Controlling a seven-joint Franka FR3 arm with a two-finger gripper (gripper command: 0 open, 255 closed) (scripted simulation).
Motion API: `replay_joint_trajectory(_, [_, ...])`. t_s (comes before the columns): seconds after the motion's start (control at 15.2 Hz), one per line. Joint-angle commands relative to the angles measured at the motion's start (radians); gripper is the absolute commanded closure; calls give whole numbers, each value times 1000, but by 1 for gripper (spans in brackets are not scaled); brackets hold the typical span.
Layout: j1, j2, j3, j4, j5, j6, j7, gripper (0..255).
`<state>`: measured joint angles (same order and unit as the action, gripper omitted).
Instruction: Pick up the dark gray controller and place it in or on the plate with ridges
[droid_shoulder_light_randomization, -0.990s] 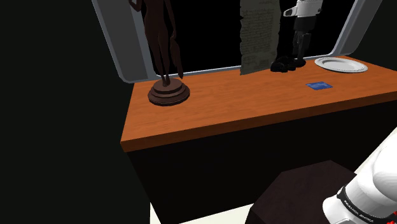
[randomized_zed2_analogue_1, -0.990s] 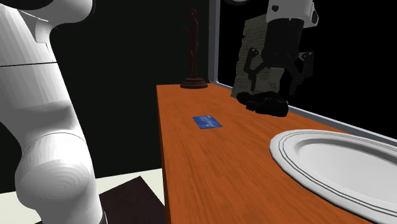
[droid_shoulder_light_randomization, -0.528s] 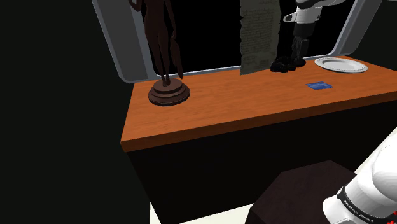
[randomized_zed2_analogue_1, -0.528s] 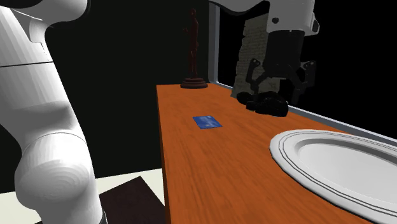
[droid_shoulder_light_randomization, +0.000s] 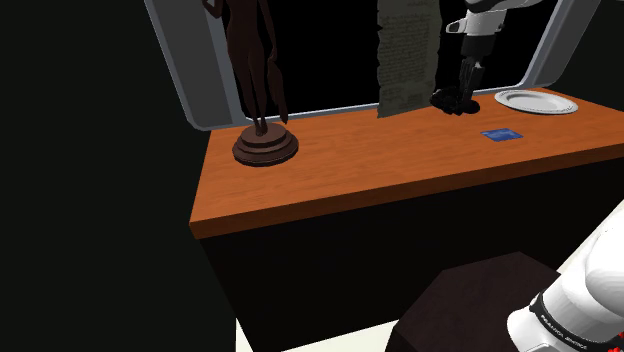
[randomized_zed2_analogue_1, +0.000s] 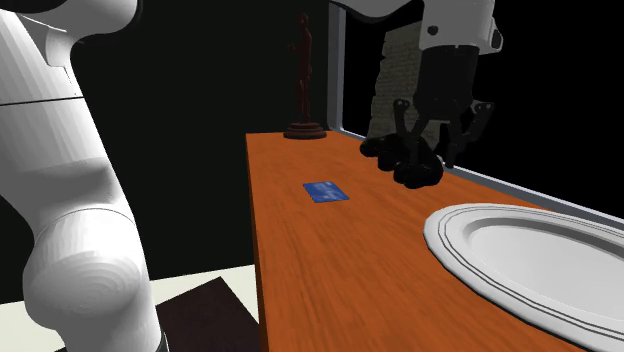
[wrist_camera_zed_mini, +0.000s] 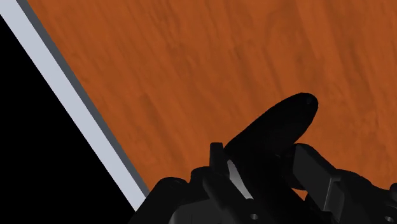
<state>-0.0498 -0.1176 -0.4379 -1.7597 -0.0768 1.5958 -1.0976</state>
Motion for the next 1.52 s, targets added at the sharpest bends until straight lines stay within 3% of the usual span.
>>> replay_joint_trajectory(0.0, [1,27,-1,-18,0,-4,3,255])
replay_joint_trajectory(0.4, [-4,29,-6,-16,-1,-4,-8,255])
replay_joint_trajectory(1.06, [-6,59,-8,151,11,-143,-23,255])
replay_joint_trajectory(1.12, [-6,52,-7,125,8,-173,-24,255])
replay_joint_trajectory(1.19, [-6,52,-7,125,8,-173,-24,0])
replay_joint_trajectory(1.45, [25,-152,77,-64,-93,-136,181,0])
